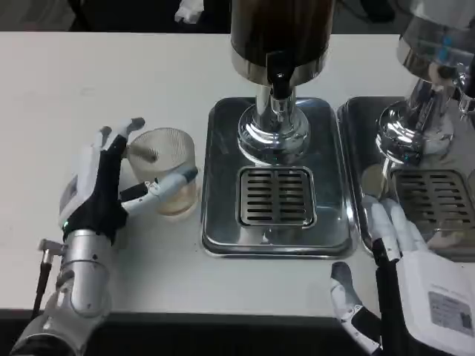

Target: Grasp the cup under the faucet to collect the drink, then remove the cup.

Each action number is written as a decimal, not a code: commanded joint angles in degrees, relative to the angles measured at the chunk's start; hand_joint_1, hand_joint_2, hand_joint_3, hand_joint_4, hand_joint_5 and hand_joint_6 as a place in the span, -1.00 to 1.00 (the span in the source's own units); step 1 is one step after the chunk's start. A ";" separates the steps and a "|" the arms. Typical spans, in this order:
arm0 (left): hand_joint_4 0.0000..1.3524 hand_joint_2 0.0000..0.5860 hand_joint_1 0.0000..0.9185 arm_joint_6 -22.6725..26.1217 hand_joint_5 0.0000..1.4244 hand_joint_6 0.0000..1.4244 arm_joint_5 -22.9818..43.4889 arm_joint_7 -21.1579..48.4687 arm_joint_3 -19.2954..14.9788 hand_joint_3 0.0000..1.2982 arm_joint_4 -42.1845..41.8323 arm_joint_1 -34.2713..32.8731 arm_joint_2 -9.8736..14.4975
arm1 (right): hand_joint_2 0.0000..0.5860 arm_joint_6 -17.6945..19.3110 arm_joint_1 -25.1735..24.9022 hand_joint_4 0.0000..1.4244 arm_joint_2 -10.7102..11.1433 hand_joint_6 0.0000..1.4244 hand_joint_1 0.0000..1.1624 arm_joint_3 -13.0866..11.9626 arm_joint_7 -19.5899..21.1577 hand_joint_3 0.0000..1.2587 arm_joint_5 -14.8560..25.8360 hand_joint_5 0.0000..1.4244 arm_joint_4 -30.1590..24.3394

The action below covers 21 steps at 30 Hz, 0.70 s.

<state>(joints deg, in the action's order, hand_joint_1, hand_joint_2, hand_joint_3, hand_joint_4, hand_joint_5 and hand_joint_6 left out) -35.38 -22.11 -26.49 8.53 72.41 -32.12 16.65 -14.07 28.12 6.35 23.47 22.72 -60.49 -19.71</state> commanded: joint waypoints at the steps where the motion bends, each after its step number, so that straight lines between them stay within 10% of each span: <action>1: 0.61 -0.87 0.44 0.22 -1.00 -0.98 -0.91 0.10 1.05 -0.88 0.44 1.28 0.07 | 0.67 0.36 0.32 -0.95 -0.39 -0.65 -0.11 -0.23 0.34 -0.88 0.80 -0.86 -0.55; 4: 0.16 -0.93 0.21 0.23 -1.00 -0.87 -0.95 0.56 1.32 -1.00 0.52 1.58 0.12 | 0.63 0.50 0.20 -0.95 -0.31 -0.65 -0.12 -0.37 0.23 -0.88 1.18 -0.85 -0.44; 12: -0.14 -0.95 0.13 0.43 -1.00 -0.82 -0.76 2.63 1.88 -1.00 0.86 1.82 0.10 | 0.62 0.50 0.21 -0.95 -0.37 -0.65 -0.13 -0.43 0.28 -0.87 2.06 -0.84 -0.26; 21: 0.12 -0.92 0.05 0.89 -1.00 -0.78 -0.03 4.91 1.44 -1.00 1.27 2.11 -0.04 | 0.61 0.47 0.41 -0.95 -0.38 -0.64 -0.13 -0.32 0.34 -0.87 2.33 -0.84 -0.35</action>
<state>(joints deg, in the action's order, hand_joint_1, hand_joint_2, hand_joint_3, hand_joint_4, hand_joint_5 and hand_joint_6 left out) -35.39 -22.10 -22.72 9.85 72.72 -31.34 16.78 -14.01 28.20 6.28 23.24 22.72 -58.66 -19.71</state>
